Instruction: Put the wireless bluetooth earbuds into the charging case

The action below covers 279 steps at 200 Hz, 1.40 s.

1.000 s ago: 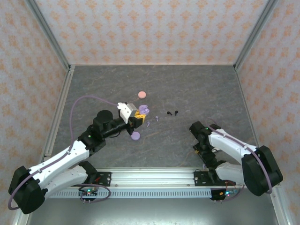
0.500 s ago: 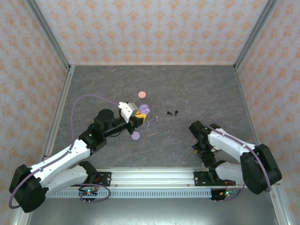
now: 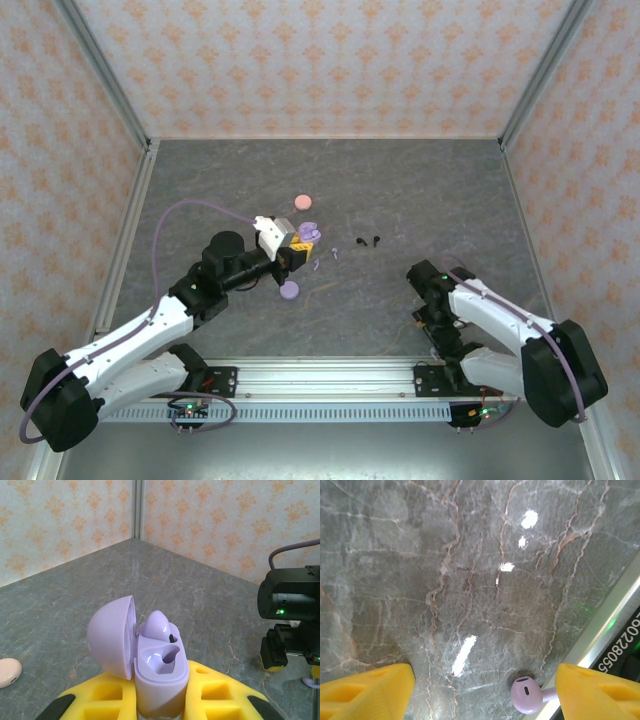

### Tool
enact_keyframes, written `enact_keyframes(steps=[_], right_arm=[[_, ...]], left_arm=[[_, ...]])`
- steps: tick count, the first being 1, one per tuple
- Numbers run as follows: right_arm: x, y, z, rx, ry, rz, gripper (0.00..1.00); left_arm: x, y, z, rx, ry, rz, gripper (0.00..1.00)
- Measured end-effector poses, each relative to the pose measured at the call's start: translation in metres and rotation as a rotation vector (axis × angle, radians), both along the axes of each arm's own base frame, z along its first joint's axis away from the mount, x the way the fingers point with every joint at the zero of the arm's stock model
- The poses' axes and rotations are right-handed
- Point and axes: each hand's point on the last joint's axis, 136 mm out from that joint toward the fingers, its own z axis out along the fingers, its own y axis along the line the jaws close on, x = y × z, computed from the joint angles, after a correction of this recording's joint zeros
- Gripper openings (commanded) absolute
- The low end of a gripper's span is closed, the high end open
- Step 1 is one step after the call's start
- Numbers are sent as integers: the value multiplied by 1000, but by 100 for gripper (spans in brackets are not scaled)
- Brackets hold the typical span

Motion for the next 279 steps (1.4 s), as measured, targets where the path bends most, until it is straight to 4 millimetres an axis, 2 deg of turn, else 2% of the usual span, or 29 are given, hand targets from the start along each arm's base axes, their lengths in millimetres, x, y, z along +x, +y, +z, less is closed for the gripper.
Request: enact_keyframes(steps=[118,179,193,241,262,279], right_arm=[[4,7,-8,-4,-3,-31,78],[7,10,-3,-24,18,-36,75],[7,11,-2,-27,20,-32,72],[9,16,0,-13,16,-33,71],[13,26,1,41,-7,-44,64],[23,43,5,127,-58,-47,64]], left_arm=[[0,0,0,0,0,0,0],[0,0,-2,3,4,0,0],[0,0,-2,3,4,0,0],[0,0,-2,3,4,0,0],[0,0,-2,3,4,0,0],[0,0,-2,3,4,0,0]])
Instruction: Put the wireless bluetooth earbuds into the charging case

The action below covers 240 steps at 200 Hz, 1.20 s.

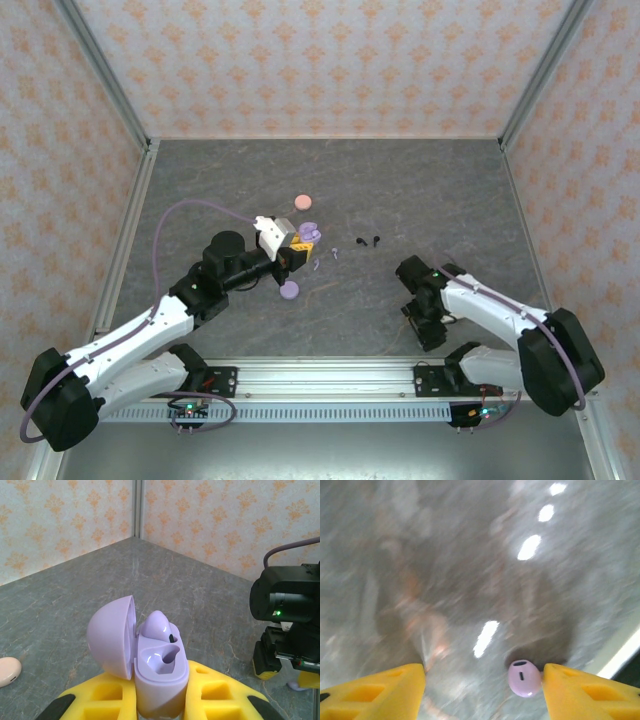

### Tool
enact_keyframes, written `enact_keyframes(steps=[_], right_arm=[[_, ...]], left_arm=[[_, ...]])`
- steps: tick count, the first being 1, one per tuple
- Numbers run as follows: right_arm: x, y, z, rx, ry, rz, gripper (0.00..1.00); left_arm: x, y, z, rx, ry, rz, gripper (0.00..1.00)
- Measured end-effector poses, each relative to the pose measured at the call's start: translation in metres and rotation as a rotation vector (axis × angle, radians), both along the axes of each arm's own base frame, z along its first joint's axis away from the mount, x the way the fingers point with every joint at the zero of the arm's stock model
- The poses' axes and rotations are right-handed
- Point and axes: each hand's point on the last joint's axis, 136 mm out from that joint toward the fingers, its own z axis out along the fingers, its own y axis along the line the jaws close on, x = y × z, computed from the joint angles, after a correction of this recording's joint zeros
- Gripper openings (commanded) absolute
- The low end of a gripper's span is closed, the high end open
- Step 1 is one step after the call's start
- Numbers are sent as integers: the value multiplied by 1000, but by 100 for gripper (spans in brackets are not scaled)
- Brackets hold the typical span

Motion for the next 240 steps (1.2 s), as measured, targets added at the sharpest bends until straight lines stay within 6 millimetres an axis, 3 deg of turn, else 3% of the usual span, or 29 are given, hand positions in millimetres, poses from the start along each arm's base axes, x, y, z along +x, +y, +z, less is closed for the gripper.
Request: enact_keyframes(steps=[40,107,160,240], right_arm=[[18,16,15,78,-84,1,63],[15,13,23,58,-68,60,63],[3,6,14,42,-38,184,63],[2,-1,-1,20,-61,380,61]], left_arm=[[0,0,0,0,0,0,0],[0,0,-1,1,2,0,0],[0,0,-1,2,3,0,0],[0,0,-1,2,3,0,0]])
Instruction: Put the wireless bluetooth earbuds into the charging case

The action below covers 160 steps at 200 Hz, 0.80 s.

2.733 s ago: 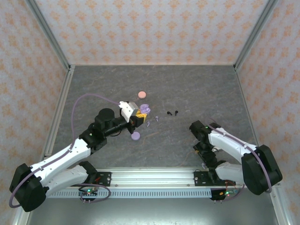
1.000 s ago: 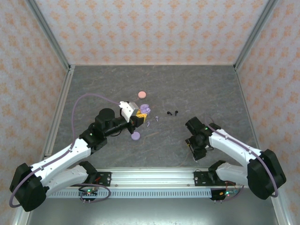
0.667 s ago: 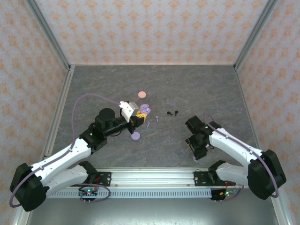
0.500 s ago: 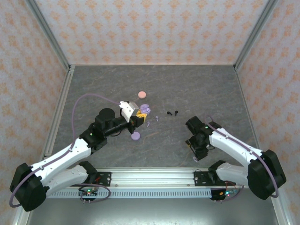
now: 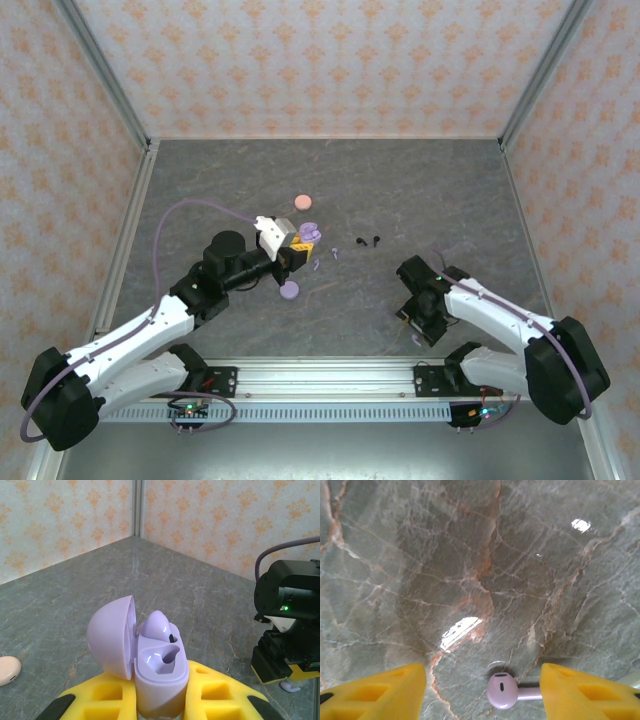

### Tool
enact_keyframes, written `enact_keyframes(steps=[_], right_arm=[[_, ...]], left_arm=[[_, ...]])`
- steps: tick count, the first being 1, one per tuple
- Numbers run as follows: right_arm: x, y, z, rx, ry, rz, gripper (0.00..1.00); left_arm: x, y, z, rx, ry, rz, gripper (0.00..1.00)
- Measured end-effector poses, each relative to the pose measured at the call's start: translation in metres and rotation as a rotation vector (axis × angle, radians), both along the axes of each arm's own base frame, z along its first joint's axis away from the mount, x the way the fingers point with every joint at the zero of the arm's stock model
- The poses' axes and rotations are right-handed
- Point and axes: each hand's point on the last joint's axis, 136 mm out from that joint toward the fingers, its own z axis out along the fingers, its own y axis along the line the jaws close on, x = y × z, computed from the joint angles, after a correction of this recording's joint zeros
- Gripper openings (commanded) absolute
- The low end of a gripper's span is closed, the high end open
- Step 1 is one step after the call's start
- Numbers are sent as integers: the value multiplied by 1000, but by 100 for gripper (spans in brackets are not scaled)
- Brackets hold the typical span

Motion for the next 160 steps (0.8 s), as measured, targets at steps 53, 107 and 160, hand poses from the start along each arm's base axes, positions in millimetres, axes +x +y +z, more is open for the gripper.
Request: enact_keyframes(steps=[53,107,160], right_arm=[[-2,2,-5,16,0,28,43],[-4,3,-5,29,8,28,29],[-6,3,-5,32,7,32,30]], left_arm=[[0,0,0,0,0,0,0],[0,0,0,0,0,0,0],[0,0,-1,1,3,0,0]])
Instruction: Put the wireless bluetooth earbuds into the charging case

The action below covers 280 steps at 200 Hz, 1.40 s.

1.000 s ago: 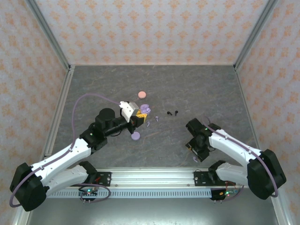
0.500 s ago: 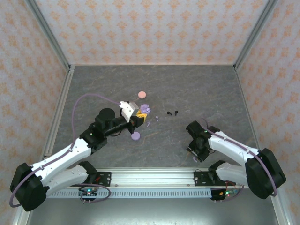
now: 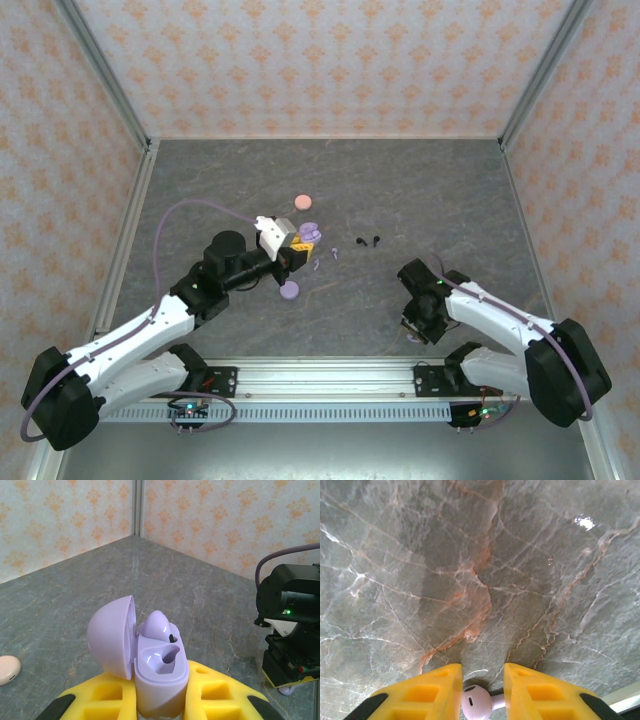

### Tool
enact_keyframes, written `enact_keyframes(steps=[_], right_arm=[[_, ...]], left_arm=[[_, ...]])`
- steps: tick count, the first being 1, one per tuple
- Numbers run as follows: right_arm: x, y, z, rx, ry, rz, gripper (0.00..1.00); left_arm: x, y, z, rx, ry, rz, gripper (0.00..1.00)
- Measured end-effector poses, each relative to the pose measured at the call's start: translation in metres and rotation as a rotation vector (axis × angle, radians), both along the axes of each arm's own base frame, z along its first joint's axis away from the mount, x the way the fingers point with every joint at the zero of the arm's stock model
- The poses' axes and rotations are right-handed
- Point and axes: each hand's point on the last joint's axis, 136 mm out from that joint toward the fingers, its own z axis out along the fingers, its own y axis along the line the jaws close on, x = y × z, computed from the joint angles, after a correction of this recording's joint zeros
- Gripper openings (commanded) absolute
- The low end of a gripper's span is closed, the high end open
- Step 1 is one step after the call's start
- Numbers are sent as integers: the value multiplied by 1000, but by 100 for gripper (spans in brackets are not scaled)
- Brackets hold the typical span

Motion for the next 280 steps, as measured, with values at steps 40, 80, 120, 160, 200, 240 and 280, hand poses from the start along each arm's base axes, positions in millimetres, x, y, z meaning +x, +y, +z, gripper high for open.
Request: enact_keyframes(steps=[40,80,120,160,200,240,280], right_arm=[[0,3,4,17,-19,25,37],[3,6,12,41,-56,51,47],[2,9,9,62,-51,54,47],[-2,11,8,70,-41,65,47],[-4,14,8,84,-33,66,47],[-5,22,8,109,-35,73,46],[-3,28,9,126,-48,77,44]], left_arm=[[0,0,0,0,0,0,0],[0,0,0,0,0,0,0],[0,0,0,-1,0,0,0],[0,0,0,-1,-1,0,0],[1,-1,-2,3,4,-1,0],[1,-1,-2,0,7,-3,0],[1,-1,-2,-2,10,-2,0]])
